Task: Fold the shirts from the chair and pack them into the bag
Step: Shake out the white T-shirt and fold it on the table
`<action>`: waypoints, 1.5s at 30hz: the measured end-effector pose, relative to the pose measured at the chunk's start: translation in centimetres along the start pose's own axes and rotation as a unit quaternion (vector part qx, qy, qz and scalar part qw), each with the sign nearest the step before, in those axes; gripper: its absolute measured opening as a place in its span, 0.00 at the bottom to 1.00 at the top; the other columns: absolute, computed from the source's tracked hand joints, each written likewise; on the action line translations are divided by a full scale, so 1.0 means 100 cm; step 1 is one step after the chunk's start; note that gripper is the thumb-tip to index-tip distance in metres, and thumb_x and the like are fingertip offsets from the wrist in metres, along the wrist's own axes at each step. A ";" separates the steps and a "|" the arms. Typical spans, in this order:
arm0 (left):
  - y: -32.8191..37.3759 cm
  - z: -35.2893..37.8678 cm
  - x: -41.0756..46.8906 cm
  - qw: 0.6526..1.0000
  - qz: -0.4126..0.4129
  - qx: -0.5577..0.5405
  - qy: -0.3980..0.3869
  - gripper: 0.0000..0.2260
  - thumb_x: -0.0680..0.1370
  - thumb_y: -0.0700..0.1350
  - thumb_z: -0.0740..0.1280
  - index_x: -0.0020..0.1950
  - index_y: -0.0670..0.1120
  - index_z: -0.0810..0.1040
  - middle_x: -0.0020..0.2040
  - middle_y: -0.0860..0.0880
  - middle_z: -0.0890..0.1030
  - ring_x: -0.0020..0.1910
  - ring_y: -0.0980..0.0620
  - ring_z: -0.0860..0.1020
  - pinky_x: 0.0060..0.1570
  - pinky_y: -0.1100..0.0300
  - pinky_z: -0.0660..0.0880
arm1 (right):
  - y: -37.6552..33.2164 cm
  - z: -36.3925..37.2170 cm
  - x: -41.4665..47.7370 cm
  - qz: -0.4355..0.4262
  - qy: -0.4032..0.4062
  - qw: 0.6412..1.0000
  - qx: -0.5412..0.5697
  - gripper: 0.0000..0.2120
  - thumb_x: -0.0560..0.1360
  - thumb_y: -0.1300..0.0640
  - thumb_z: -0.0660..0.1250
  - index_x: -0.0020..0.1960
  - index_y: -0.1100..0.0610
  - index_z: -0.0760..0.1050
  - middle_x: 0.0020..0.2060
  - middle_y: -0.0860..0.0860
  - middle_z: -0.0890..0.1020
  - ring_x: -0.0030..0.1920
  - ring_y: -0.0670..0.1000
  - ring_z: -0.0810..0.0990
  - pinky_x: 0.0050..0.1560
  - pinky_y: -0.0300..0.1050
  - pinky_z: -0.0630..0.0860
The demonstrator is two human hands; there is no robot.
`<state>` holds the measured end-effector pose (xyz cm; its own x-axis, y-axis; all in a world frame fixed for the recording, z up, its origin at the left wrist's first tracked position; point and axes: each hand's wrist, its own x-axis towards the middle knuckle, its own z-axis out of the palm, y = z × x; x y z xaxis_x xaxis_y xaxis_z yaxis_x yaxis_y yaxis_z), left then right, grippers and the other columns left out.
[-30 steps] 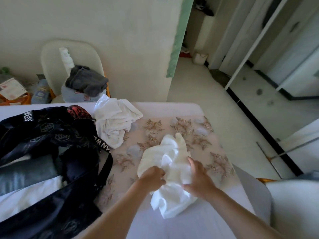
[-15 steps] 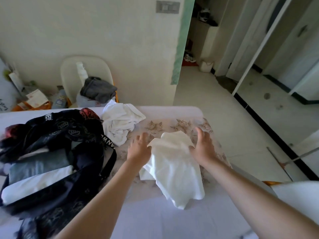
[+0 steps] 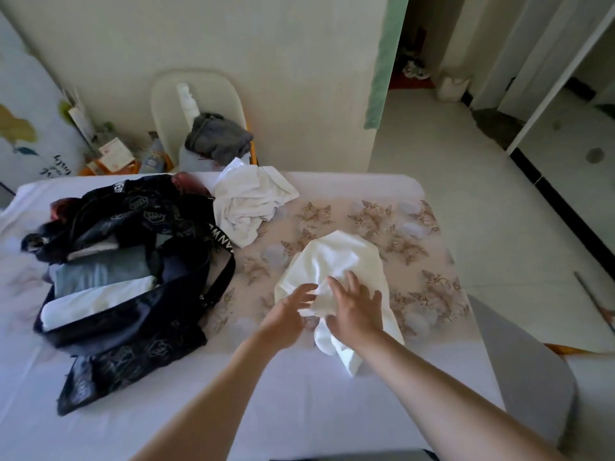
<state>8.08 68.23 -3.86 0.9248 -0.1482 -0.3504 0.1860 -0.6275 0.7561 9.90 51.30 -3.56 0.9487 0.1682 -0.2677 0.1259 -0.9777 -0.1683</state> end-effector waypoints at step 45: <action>0.009 -0.063 0.083 0.957 0.109 0.151 0.221 0.12 0.83 0.48 0.60 0.53 0.43 0.80 0.42 0.47 0.79 0.39 0.47 0.76 0.34 0.57 0.69 | 0.037 -0.051 0.117 0.044 0.042 0.990 -0.125 0.12 0.77 0.57 0.61 0.58 0.47 0.77 0.55 0.48 0.81 0.57 0.54 0.79 0.58 0.50 0.68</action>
<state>17.98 71.23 -2.60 0.9932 -0.0050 0.1162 -0.0705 -0.8204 0.5674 22.93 49.01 -2.45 0.9787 0.0811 -0.1886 0.1004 -0.9904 0.0951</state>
